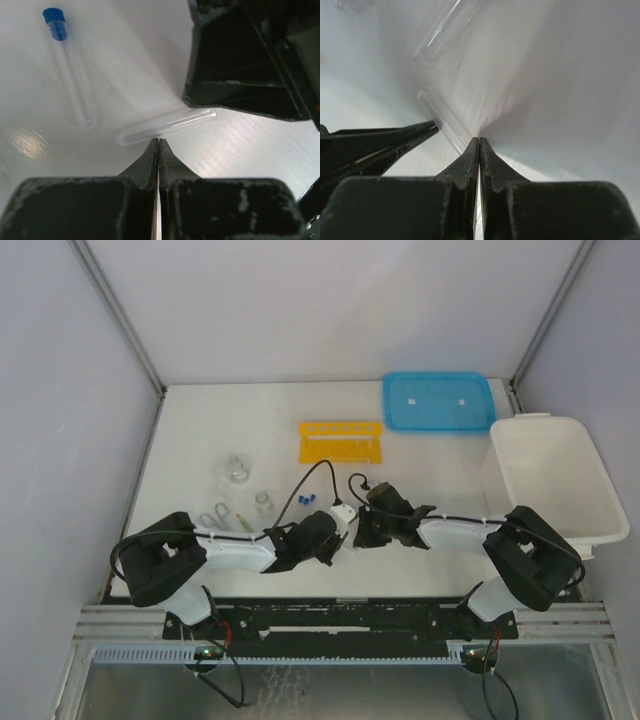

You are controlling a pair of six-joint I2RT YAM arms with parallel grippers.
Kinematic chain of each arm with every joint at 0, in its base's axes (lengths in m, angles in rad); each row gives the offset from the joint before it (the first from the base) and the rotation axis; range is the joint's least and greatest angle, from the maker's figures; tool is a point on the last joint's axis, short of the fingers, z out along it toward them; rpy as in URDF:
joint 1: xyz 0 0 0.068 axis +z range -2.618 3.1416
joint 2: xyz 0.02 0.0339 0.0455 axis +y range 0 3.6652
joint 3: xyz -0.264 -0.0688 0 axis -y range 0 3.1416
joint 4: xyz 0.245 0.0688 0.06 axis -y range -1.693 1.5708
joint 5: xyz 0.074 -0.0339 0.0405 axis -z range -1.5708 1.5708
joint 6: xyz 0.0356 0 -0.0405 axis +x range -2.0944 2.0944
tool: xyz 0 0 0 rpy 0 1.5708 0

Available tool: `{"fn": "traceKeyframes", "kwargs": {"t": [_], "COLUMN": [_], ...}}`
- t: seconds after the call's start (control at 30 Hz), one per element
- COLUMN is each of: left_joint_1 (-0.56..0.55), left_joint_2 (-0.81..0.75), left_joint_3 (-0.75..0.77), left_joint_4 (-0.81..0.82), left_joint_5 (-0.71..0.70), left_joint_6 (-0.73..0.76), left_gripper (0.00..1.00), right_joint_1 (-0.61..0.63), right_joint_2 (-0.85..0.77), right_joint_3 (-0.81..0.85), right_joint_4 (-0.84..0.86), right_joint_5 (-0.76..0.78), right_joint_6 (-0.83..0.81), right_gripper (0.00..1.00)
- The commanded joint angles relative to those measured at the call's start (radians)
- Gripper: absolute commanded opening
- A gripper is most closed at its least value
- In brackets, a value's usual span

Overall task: Organize the chemistry lab equipment
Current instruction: Pick up the test tube at the center of the board.

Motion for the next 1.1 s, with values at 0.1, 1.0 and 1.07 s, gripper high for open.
{"fn": "traceKeyframes", "kwargs": {"t": [0.1,1.0,1.07], "left_joint_1": [0.023,0.055,0.055], "left_joint_2": [-0.001,0.069,0.067], "left_joint_3": [0.062,0.102,0.104], "left_joint_4": [-0.044,0.118,0.122], "left_joint_5": [-0.041,0.056,0.058], "left_joint_6": [0.057,0.042,0.043], "left_gripper": [0.0,0.0,0.0], "right_joint_1": [0.045,0.152,0.154], "right_joint_2": [-0.048,-0.168,-0.172], "right_joint_3": [-0.025,-0.063,-0.063], "right_joint_4": [-0.052,0.035,0.035], "right_joint_5": [0.038,0.074,0.08], "right_joint_6": [0.021,0.053,0.053], "right_gripper": [0.0,0.0,0.0]}}
